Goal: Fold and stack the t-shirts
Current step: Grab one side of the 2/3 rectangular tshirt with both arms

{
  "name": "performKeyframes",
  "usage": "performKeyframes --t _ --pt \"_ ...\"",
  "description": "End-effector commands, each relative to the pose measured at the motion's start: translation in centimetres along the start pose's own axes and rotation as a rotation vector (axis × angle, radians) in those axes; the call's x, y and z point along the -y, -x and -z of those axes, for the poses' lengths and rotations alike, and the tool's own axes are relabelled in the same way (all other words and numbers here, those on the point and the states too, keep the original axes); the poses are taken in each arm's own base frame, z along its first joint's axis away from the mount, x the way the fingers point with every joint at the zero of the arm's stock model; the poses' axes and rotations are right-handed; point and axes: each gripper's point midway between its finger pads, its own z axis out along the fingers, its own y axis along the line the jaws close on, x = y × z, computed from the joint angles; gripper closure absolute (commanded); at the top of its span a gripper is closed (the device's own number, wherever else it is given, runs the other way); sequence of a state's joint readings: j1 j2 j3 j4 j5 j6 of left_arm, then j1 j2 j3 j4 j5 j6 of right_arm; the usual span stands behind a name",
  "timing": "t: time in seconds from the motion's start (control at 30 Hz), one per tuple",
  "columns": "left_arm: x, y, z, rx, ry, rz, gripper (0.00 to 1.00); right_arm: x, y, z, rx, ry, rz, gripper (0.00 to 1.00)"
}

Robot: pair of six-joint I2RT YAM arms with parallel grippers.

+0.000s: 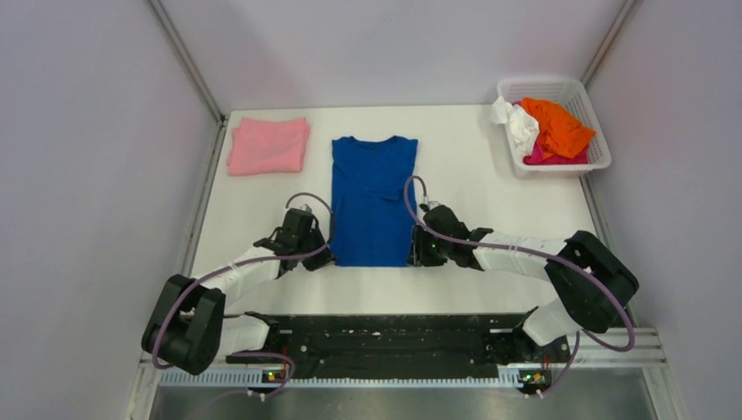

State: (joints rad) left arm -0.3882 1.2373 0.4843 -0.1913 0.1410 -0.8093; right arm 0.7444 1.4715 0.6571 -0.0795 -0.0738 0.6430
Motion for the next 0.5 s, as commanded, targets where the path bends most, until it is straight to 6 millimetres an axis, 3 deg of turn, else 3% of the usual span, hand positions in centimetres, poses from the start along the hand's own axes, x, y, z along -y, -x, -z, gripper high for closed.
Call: performKeyframes --t 0.0,0.13,0.27,0.33,0.47 --pt "0.0 0.0 -0.1 0.002 -0.001 -0.003 1.00 -2.2 -0.7 -0.6 -0.026 0.053 0.013 0.67" --pt "0.0 -0.2 0.1 0.002 -0.004 0.005 1.00 -1.0 -1.9 -0.7 -0.053 0.006 -0.015 0.69" --pt "-0.5 -0.7 0.4 0.004 0.002 0.013 1.00 -0.9 -2.3 -0.5 -0.048 0.013 -0.016 0.87" --pt "-0.7 -1.1 0.7 -0.004 0.006 0.011 1.00 -1.2 -2.3 0.0 -0.045 0.028 -0.002 1.00" --pt "-0.3 -2.6 2.3 -0.019 -0.015 -0.014 1.00 -3.3 -3.3 2.4 -0.066 0.136 0.032 1.00"
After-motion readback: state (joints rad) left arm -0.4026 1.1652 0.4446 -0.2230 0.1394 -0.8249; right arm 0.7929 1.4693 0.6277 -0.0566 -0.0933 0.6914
